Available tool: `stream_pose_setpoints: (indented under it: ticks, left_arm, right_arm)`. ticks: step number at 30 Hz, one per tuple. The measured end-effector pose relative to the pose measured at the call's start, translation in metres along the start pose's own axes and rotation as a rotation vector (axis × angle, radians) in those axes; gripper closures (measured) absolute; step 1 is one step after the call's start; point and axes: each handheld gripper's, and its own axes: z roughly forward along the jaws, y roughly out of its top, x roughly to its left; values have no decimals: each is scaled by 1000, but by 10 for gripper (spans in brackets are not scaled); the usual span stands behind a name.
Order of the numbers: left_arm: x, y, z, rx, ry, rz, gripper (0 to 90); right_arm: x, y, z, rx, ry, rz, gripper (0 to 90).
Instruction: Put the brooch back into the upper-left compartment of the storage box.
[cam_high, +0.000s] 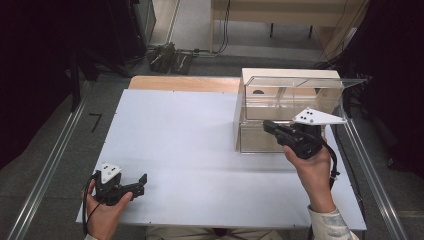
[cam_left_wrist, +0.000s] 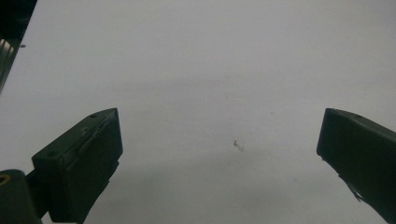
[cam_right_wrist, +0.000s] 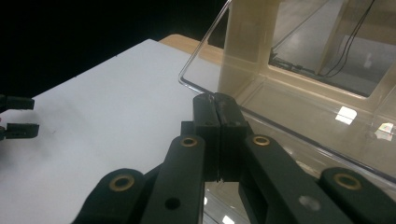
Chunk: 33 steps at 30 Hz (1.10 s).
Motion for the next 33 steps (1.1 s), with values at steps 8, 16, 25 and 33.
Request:
stream_pose_setpoints:
  ticks: [8,16,25,33]
  left_arm:
    - [0,0,0,0,0,1,12]
    - [0,0,0,0,-1,2,12]
    - [0,0,0,0,0,1,12]
    - [1,0,0,1,-1,1,12]
  right_arm:
    - [-5,2,-3,-15,-11,9,869]
    - [-11,5,-3,-26,-20,23,868]
    - [-20,6,-2,-31,-32,42,868]
    - [-25,6,0,-38,-41,52,868]
